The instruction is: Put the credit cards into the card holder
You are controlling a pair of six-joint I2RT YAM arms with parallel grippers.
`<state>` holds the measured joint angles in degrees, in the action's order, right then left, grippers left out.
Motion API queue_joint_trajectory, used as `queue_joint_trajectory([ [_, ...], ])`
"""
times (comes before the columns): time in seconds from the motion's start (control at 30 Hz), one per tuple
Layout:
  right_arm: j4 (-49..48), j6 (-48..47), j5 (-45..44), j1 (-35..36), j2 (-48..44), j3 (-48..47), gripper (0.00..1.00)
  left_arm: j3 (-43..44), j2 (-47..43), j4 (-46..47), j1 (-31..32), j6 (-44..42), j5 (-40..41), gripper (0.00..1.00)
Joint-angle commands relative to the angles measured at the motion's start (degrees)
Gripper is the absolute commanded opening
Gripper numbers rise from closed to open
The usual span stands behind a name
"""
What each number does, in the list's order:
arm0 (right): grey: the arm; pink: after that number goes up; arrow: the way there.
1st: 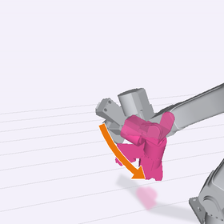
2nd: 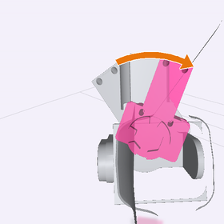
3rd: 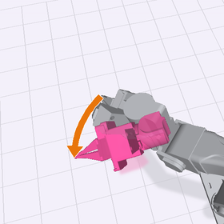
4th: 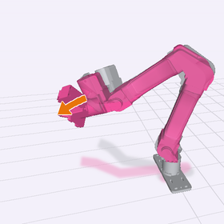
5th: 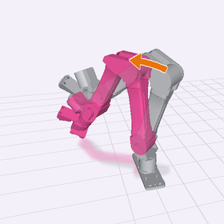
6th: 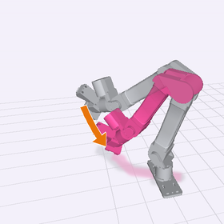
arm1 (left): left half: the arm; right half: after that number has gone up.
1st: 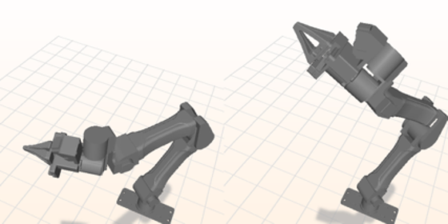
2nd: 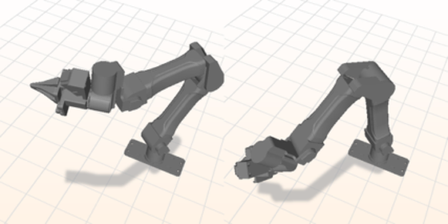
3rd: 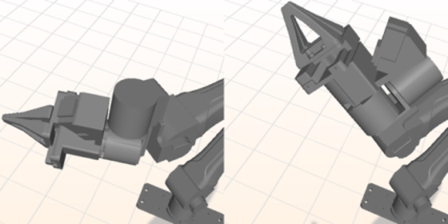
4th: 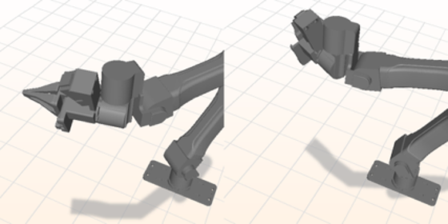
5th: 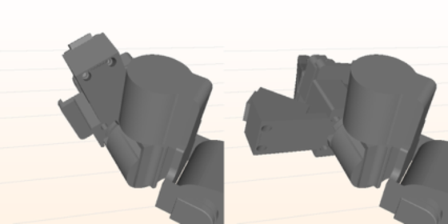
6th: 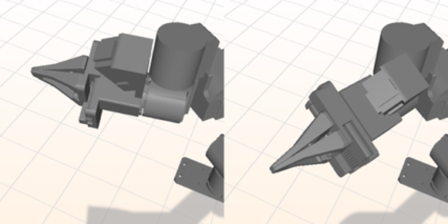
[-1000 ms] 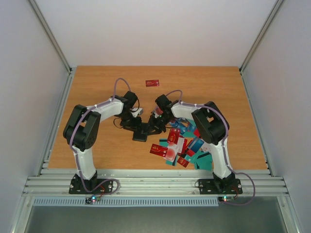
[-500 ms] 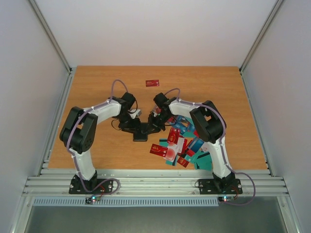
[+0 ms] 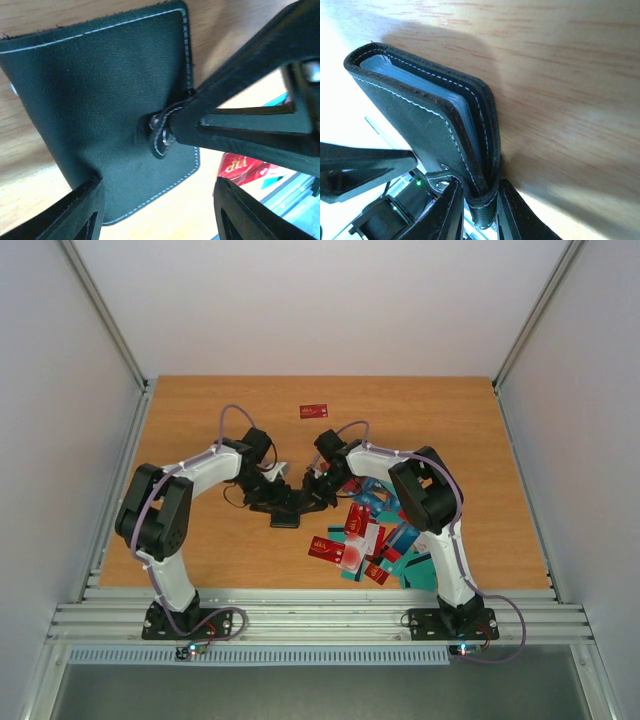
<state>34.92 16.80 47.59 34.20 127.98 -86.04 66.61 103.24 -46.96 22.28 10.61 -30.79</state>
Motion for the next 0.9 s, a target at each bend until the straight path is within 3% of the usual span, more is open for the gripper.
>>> queue_joint_trajectory([
  [0.0, 2.44, 2.01, -15.16, 0.07, 8.29, 4.12, 0.18, 0.18, 3.1, 0.87, -0.13, -2.71, 2.48, 0.61],
  [0.3, 2.13, 1.81, -14.37, 0.12, 8.25, 4.39, 0.17, 0.34, 4.88, 2.83, -0.13, -2.86, 6.76, 0.59],
  [0.47, 2.35, 1.32, -14.18, 0.16, 8.08, 4.39, 0.17, 0.1, 0.85, 2.96, -0.13, -2.14, 11.13, 0.59],
  [0.87, 2.61, 1.22, -13.77, 0.17, 8.59, 4.12, 0.17, -1.87, -4.59, 5.74, -0.13, -2.02, 13.38, 0.73],
])
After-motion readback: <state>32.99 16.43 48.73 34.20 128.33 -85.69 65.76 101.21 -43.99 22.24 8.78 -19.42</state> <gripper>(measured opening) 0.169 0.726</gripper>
